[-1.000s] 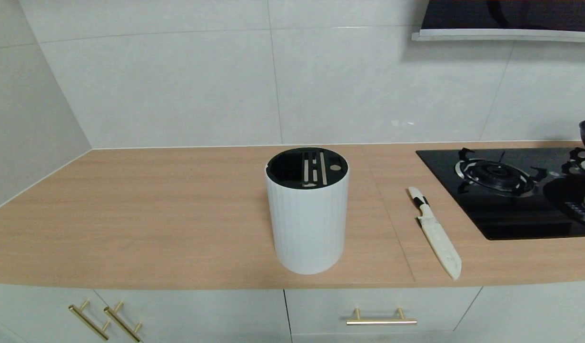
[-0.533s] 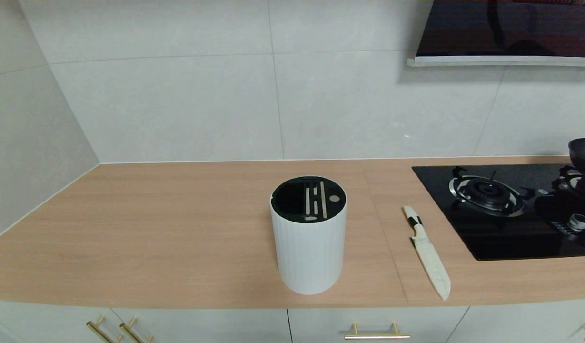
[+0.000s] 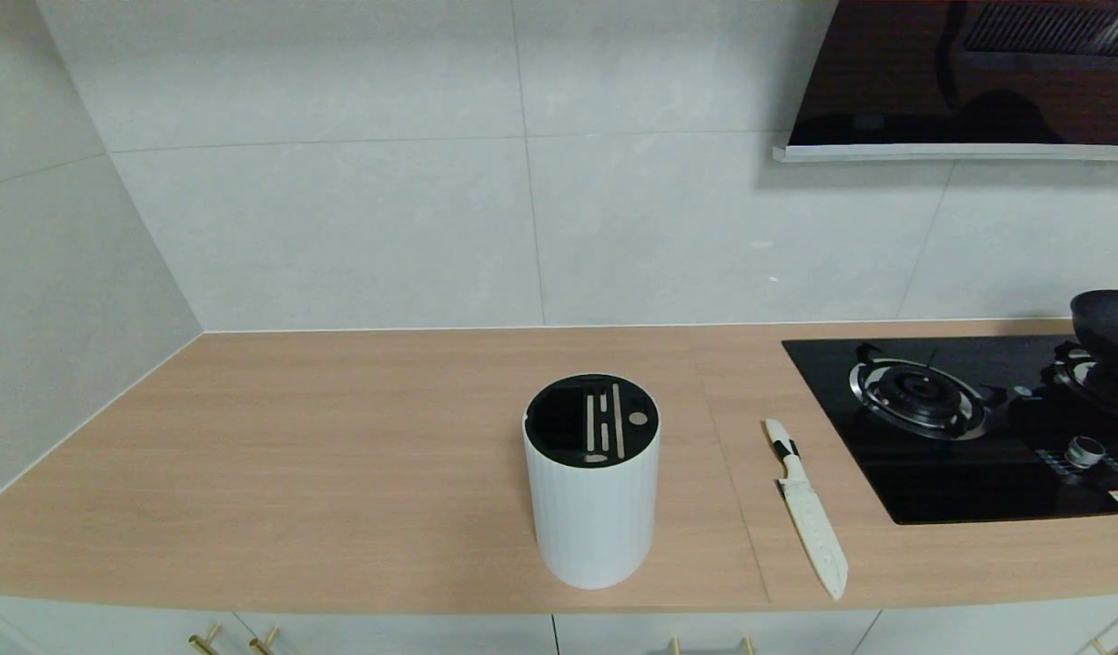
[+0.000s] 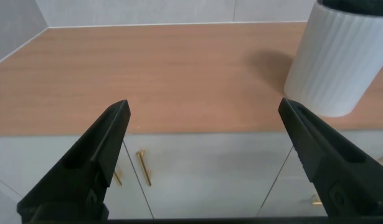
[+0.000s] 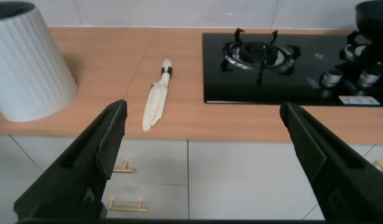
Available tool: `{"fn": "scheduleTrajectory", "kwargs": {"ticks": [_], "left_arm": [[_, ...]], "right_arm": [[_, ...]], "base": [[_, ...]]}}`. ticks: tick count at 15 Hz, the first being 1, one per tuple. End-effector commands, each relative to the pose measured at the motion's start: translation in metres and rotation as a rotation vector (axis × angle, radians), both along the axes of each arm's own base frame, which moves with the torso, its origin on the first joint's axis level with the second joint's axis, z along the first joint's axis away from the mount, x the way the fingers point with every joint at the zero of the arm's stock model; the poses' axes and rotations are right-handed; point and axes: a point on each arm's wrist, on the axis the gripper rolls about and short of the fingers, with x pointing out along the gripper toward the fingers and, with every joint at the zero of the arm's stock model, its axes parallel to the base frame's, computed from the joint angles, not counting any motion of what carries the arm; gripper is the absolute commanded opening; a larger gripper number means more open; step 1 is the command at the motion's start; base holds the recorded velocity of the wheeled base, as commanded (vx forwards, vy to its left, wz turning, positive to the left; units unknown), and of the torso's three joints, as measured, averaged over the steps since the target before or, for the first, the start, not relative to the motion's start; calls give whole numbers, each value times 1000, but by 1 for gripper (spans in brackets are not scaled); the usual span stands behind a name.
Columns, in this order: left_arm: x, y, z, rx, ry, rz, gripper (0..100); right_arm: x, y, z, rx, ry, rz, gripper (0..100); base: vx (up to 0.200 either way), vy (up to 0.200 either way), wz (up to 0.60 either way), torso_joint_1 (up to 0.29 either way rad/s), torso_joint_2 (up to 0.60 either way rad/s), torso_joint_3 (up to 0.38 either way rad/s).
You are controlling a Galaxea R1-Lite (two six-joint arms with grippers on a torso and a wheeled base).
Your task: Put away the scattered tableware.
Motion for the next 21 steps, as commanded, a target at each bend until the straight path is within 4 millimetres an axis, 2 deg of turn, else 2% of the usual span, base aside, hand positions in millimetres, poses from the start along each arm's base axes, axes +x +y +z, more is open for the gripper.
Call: {"fn": "scheduleTrajectory", "kwargs": {"ticks": [1,13,14,15,16,19,21], "left_arm": [[0,0,0,0,0,1,100],[0,0,0,1,0,-1,100],[0,0,0,1,0,-1,100],[0,0,0,1,0,1,100],[0,0,0,1,0,-1,100],[0,0,0,1,0,-1,100],[0,0,0,1,0,-1,100]], "right_arm": [[0,0,0,0,1,1,100],[-1,0,4,-5,-16,1,100],[-4,0,16,1,-63,4,100],[-8,0,42,13,-93,34,100],[-4,0,53,13,-73,46,100],[26,3,84,18,92,130,100],[49,4,93,26,199,172,100]], "base": [[0,0,0,0,0,0],[0,0,0,0,0,0],[0,0,0,0,0,0],[0,0,0,0,0,0],[0,0,0,0,0,0],[0,0,0,0,0,0],[0,0,0,0,0,0]]}}
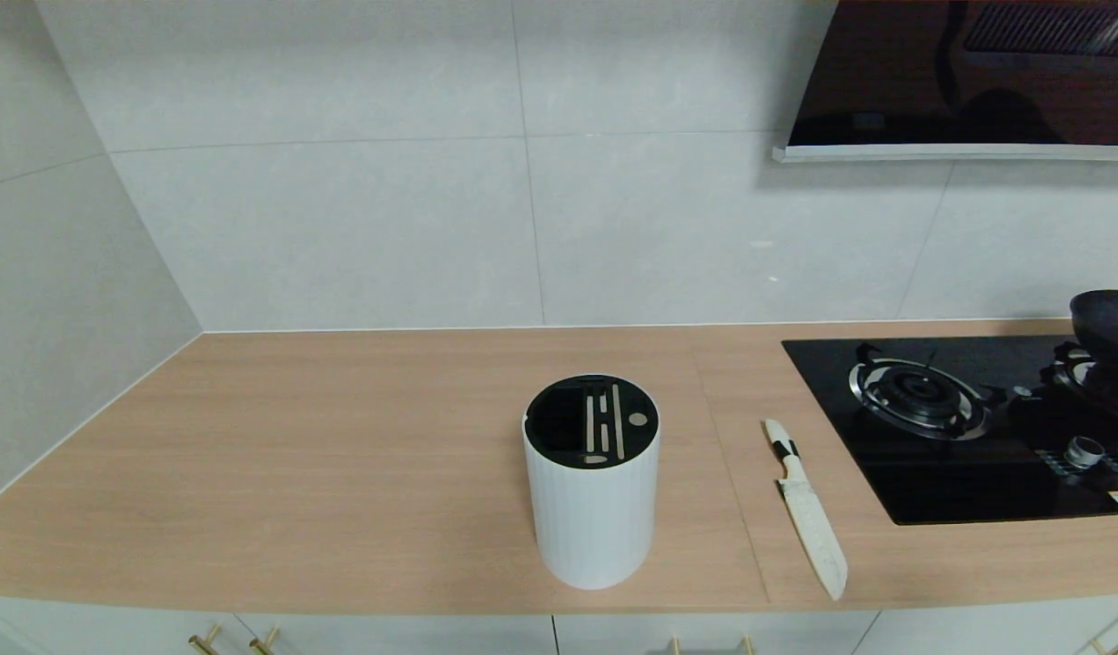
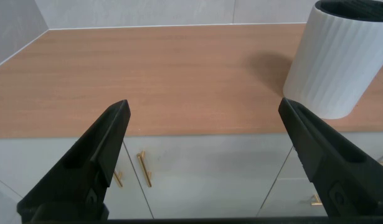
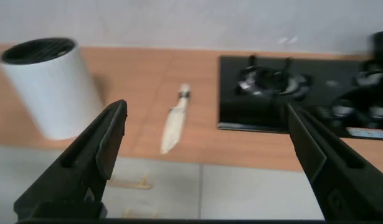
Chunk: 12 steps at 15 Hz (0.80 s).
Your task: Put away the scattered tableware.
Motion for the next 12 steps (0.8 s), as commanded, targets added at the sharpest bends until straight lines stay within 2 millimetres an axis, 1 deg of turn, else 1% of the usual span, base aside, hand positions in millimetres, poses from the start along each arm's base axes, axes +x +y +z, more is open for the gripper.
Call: {"fn": "scheduleTrajectory", "kwargs": {"ticks": [1,2,4,6,7,8,9,10,12], "left_arm": [[0,0,0,0,0,0,100],[0,0,0,0,0,2,100],[0,0,0,0,0,2,100],[0,0,0,0,0,0,100],[0,0,0,0,0,2,100],[0,0,0,-1,0,2,100],[0,0,0,-1,0,0,100],[0,0,0,0,0,2,100],[0,0,0,-1,0,0,100]], "right_arm": [[56,4,26,1,229,82,100],[66,6,27,-2,260,99,100],[103,19,30,-15,332,203,100],[125,30,28,-30,381,248,100],[145,38,26,-40,420,268,100],[169,46,23,-46,458,273,100],[180,49,21,-51,473,271,100],[199,54,14,-54,491,269,100],[230,62,0,-64,506,245,100]], "base": [[0,0,0,0,0,0],[0,0,0,0,0,0],[0,0,0,0,0,0],[0,0,0,0,0,0],[0,0,0,0,0,0],[0,0,0,0,0,0],[0,0,0,0,0,0],[0,0,0,0,0,0],[0,0,0,0,0,0]]}}
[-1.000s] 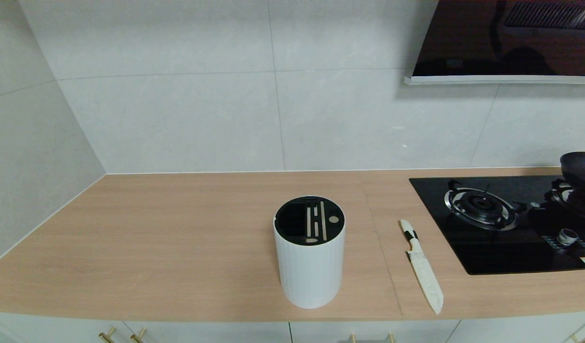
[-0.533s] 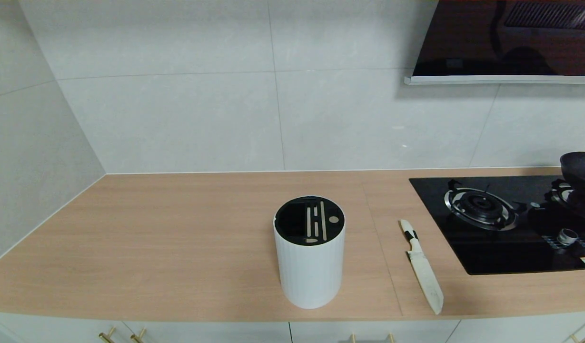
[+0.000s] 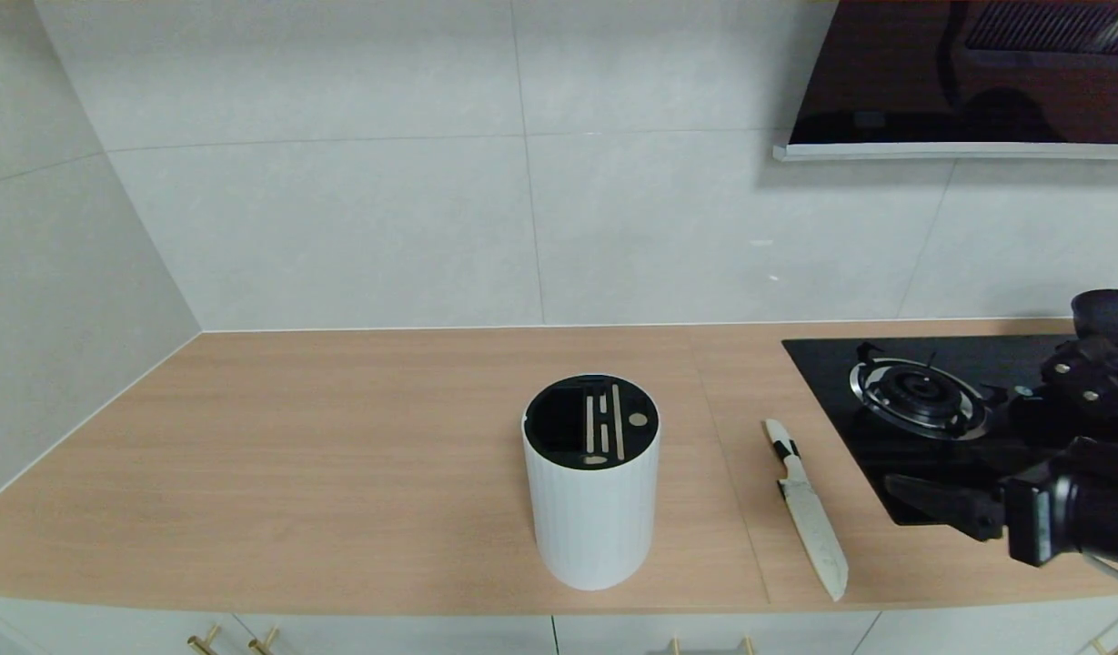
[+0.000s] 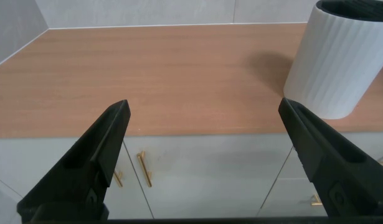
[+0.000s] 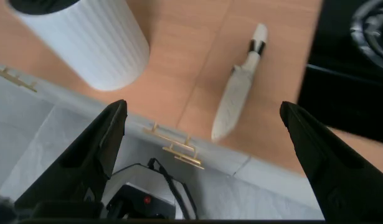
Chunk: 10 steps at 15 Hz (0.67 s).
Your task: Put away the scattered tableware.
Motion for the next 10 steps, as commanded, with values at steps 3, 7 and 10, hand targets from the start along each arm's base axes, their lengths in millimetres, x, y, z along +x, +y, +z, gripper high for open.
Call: {"fn": "scheduleTrajectory", "kwargs": {"ticks": [3,7,10], "left_arm": [[0,0,0,-1,0,0,100],[0,0,0,-1,0,1,100],[0,0,0,-1,0,3,100]], "right_arm": [[81,23,-51,-82,141,-55,100],[102,28,-79,-107,178,-81,100],[114,30,-102,-139,207,-113,100]], "base": [[0,0,0,0,0,0],[0,0,0,0,0,0],[0,0,0,0,0,0]]}}
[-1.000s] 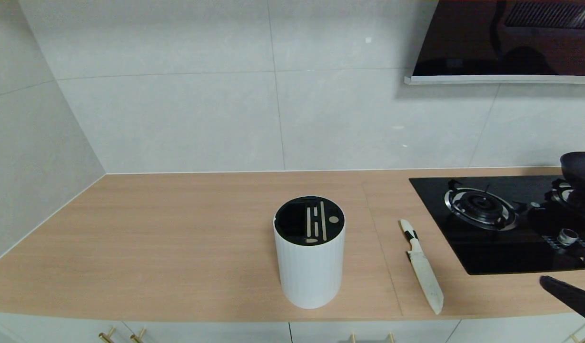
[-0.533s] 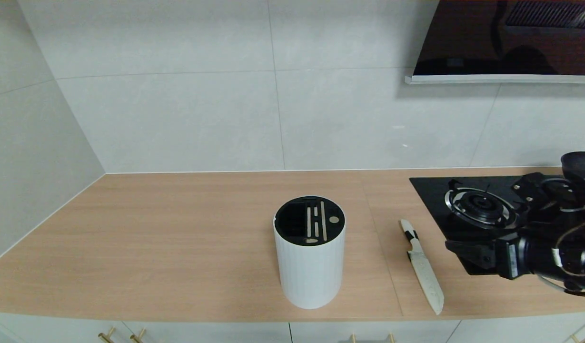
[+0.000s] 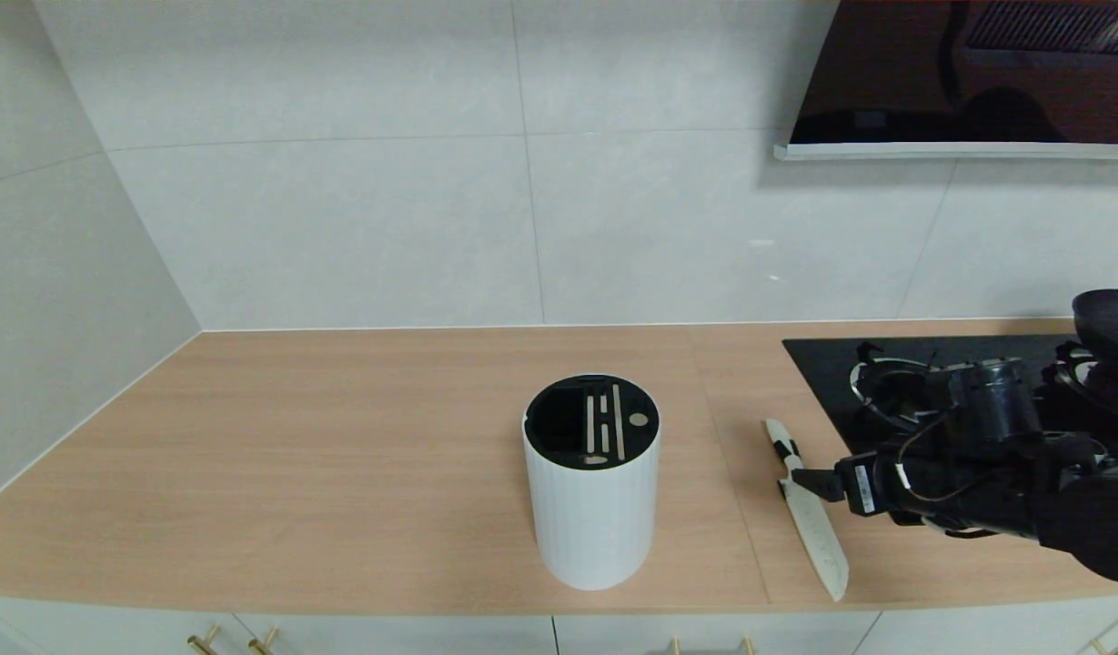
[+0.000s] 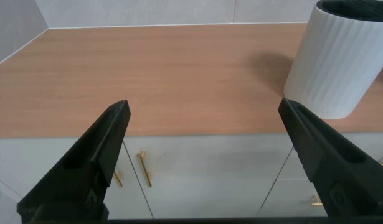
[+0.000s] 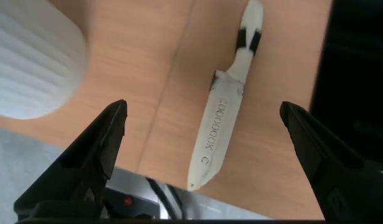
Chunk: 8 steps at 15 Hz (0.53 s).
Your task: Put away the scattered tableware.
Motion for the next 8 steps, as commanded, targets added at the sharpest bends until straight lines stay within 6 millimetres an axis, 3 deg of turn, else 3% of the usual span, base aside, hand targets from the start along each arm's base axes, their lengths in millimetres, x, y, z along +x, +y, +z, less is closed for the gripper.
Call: {"fn": "scheduleTrajectory", "kwargs": {"ticks": [1,8], "left_arm": [[0,0,0,0,0,0,100],[0,0,0,0,0,0,100]], "right_arm": [[13,3,-31,-34,63,-22,100],[40,9,-74,-22,98,-101,100]], "base": [[0,0,0,0,0,0],[0,0,0,0,0,0]]}}
